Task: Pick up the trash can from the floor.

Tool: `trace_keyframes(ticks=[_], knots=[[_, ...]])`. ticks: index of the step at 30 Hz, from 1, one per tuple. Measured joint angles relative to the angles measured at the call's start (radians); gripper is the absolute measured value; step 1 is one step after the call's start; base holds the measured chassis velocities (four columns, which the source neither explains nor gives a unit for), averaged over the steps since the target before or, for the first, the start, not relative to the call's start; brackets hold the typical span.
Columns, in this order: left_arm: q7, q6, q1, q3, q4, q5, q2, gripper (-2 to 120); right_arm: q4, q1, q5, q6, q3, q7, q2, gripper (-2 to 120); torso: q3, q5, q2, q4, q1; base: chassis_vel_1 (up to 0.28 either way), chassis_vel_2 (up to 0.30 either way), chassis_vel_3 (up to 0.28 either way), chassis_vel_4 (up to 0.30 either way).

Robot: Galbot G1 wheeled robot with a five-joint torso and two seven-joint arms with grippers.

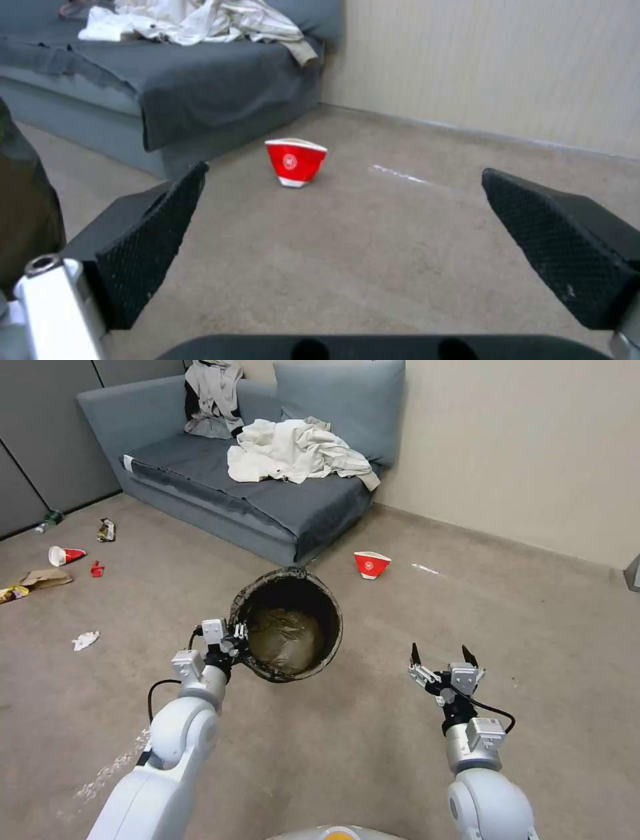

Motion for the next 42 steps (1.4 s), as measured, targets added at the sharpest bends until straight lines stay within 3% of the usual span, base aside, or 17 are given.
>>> trace_keyframes(ticks=[22,42], knots=[[0.011,-0.045,0.202,-0.012,-0.12,0.05,-0.054,5,0.018,0.007,0.0,-0.003,-0.002,0.008,0.007,100,0.0,0.0,0.0,0.0,0.0,0.0,0.0,0.0,0.0],[0.011,-0.042,0.216,-0.014,-0.138,0.049,-0.058,5,0.024,0.0,0.002,-0.001,-0.001,0.01,0.009,100,0.0,0.0,0.0,0.0,0.0,0.0,0.0,0.0,0.0]])
